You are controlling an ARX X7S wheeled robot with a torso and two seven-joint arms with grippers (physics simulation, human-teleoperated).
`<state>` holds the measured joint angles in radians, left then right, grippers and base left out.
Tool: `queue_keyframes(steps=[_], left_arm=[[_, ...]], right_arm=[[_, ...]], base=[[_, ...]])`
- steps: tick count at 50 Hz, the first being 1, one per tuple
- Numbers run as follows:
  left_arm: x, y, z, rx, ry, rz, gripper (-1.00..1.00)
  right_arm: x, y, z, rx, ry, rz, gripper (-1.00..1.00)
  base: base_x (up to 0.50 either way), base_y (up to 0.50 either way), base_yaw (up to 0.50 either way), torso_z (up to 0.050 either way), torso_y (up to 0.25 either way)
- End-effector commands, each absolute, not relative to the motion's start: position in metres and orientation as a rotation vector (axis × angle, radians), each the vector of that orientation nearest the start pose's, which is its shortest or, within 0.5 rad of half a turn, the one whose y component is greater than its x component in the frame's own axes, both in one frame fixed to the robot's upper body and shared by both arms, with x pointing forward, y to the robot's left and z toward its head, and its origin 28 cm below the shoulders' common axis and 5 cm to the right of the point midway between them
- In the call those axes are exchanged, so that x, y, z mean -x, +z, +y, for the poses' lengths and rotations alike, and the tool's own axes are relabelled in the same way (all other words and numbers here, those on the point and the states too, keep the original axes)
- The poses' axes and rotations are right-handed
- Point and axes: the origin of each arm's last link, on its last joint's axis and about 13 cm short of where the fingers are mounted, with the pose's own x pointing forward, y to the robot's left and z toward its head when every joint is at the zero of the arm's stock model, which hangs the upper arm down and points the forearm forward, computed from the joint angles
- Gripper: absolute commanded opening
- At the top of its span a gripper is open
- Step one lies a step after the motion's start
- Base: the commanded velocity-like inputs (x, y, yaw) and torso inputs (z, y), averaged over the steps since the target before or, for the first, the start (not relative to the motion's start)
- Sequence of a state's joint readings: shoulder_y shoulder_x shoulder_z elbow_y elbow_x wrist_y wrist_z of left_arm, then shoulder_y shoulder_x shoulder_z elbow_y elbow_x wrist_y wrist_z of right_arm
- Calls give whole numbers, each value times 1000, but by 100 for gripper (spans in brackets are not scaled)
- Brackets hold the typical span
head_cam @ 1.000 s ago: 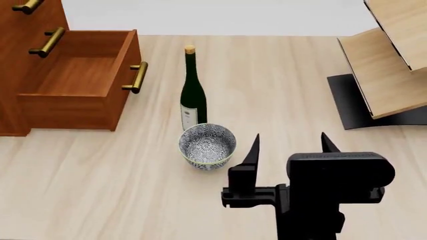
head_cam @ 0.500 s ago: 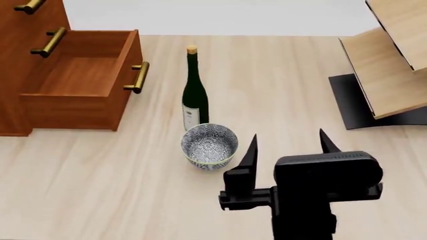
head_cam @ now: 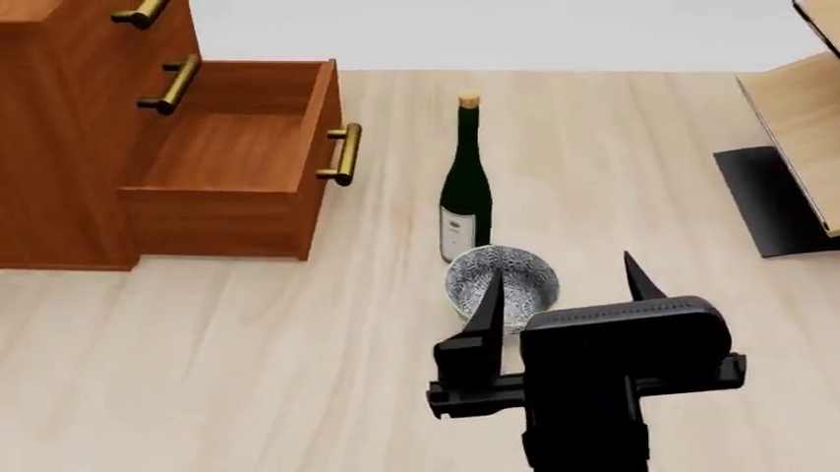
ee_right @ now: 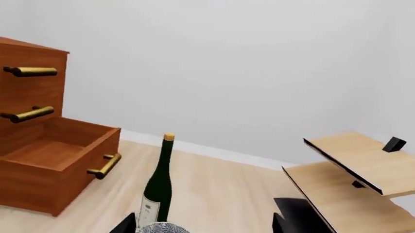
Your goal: Put the wine bottle in the bottom drawer of the cabinet.
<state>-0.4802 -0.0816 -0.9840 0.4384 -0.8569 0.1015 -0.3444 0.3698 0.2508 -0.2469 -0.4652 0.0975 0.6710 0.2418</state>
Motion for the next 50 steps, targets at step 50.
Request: queue_keyframes(steps=[50], left_arm=[[-181,205,378,848,852,-1208,100]], right_arm=[[-255,144,-98,164,1,-142,100]], base=[[91,231,0,0,0]])
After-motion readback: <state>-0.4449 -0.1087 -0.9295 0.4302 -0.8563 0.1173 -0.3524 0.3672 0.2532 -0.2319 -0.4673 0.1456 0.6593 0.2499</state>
